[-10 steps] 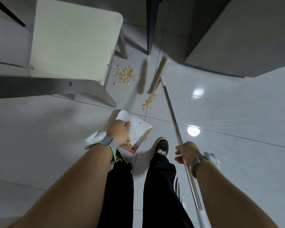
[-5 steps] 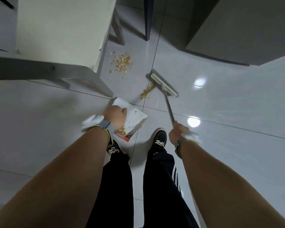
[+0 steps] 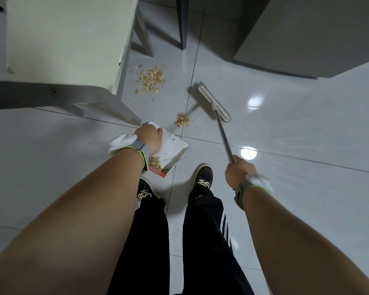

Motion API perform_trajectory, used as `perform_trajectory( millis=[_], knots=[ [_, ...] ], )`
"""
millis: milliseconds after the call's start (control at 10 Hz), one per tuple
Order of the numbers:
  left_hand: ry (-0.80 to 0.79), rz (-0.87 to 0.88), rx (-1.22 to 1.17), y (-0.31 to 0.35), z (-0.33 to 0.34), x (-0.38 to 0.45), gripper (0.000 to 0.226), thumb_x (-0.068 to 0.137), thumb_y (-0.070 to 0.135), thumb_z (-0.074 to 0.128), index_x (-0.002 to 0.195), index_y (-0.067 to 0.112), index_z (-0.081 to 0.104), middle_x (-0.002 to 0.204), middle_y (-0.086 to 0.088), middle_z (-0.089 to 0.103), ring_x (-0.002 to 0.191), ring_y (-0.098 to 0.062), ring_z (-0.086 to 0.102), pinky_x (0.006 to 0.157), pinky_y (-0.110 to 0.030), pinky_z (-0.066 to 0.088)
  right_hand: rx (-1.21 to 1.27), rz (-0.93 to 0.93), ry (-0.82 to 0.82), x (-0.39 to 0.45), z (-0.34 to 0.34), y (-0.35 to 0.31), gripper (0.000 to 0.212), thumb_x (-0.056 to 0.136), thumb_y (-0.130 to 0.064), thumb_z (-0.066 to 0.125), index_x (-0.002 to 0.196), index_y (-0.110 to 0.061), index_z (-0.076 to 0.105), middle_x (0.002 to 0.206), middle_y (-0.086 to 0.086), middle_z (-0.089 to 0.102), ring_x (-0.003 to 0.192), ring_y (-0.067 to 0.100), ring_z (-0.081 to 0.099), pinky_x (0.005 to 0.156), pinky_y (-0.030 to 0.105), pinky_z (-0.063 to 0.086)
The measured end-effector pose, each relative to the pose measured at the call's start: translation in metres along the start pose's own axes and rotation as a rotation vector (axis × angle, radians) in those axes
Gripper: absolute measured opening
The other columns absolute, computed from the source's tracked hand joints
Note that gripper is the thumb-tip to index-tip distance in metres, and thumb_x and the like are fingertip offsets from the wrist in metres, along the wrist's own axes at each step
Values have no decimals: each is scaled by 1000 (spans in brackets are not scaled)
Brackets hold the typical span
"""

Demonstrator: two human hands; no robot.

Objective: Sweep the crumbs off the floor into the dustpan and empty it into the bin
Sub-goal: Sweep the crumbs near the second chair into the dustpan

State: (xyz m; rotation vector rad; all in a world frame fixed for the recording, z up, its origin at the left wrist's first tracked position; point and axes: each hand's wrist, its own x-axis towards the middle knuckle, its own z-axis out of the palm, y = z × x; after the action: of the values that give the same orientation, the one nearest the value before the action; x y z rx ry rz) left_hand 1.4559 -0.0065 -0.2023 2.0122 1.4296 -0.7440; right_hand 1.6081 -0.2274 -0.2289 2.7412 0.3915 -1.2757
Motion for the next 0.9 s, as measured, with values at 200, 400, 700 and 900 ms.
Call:
perform_trajectory(
  millis=[200,400,700,900],
  knots=[
    [-10,-6,-78,10,3,17,47,102,29,33,105,-8,61,108,-27,64,102,-43,60,76,-40,43,48,-10,-119,-14,16,-25,31,98,-12,42,122,-1,57,121,21,60,111,37,57,70,31,33],
    [-62,-96,-64,21,-12,5,41,105,18,26,134,-2,47,132,-21,54,118,-35,55,93,-38,45,-53,-120,-285,-74,25,-6,28,97,-19,41,118,-17,60,114,6,63,101,29,61,77,32,47],
    [27,-57,-92,-21,5,-6,42,101,28,34,104,-4,62,106,-24,65,99,-41,61,73,-38,42,-129,-78,-95,-53,-3,8,25,100,-29,32,110,-22,54,97,7,66,85,30,64,77,38,55],
    [10,-50,-11,-56,11,-4,47,104,31,28,107,-3,61,109,-22,64,96,-38,63,77,-35,47,-45,-3,-71,-27,1,-29,32,96,-16,45,122,-6,60,122,15,61,108,34,60,75,31,47]
  ],
)
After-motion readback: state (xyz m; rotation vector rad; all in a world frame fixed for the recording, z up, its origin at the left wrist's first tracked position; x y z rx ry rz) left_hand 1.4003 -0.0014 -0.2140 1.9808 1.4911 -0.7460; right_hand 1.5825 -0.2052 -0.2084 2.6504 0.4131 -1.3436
